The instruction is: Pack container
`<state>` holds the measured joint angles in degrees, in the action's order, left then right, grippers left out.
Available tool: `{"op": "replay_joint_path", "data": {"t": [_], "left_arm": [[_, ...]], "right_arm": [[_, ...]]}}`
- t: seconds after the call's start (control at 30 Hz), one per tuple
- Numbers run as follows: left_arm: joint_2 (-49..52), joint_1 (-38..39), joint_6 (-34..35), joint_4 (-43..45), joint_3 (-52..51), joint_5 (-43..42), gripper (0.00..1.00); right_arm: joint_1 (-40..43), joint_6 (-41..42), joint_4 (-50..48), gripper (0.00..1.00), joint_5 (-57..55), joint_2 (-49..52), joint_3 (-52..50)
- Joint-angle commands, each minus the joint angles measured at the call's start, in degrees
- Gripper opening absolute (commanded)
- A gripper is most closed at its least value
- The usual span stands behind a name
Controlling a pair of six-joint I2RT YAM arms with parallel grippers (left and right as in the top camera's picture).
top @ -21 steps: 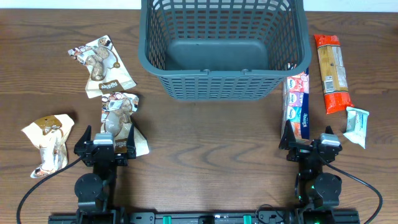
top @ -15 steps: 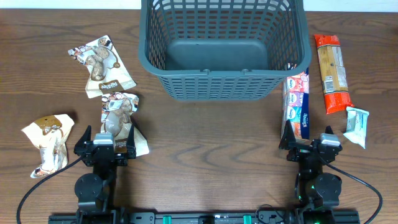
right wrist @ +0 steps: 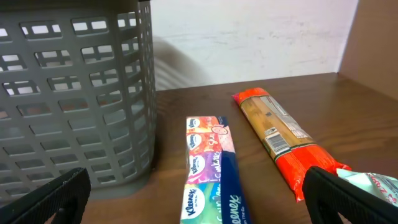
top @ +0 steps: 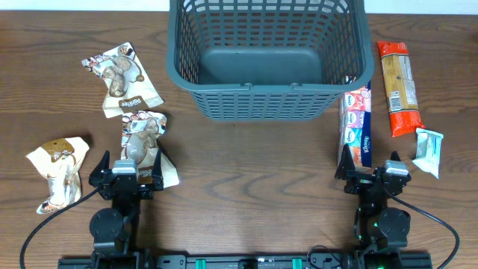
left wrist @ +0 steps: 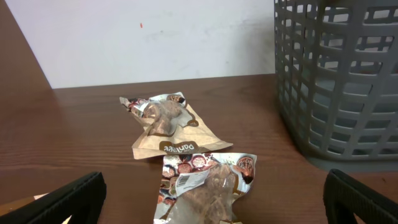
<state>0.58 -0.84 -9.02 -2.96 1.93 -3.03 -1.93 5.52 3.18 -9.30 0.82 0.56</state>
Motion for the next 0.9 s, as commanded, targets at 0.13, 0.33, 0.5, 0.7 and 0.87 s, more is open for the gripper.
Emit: {"op": "replay_joint_path", "data": {"t": [0.13,0.33,0.5,0.7,0.87], "left_arm": [[-0.3,0.3,-0.3,-0.8,-1.7,-0.9,0.99],[-0.3,0.3,-0.3,-0.8,-1.7,-0.9,0.99],[-0.3,0.3,-0.3,-0.8,-1.7,-0.9,0.98],[-0.3,0.3,-0.3,-0.8,-1.7,-0.9,0.98],[-0.3,0.3,-0.3,-0.7,-1.7,-0.9,0.99]], "right_arm": [[0.4,0.7,0.1,0.99,-0.7,-0.5,-0.2],[0.4,0.7,0.1,0.99,-0.7,-0.5,-0.2],[0.4,0.7,0.1,0.99,-0.7,-0.5,-0.2],[0.4,0.7,0.1,0.99,-0.7,-0.5,-0.2],[0.4,0.7,-0.6,0.99,-0.7,-0.5,-0.2]]}}
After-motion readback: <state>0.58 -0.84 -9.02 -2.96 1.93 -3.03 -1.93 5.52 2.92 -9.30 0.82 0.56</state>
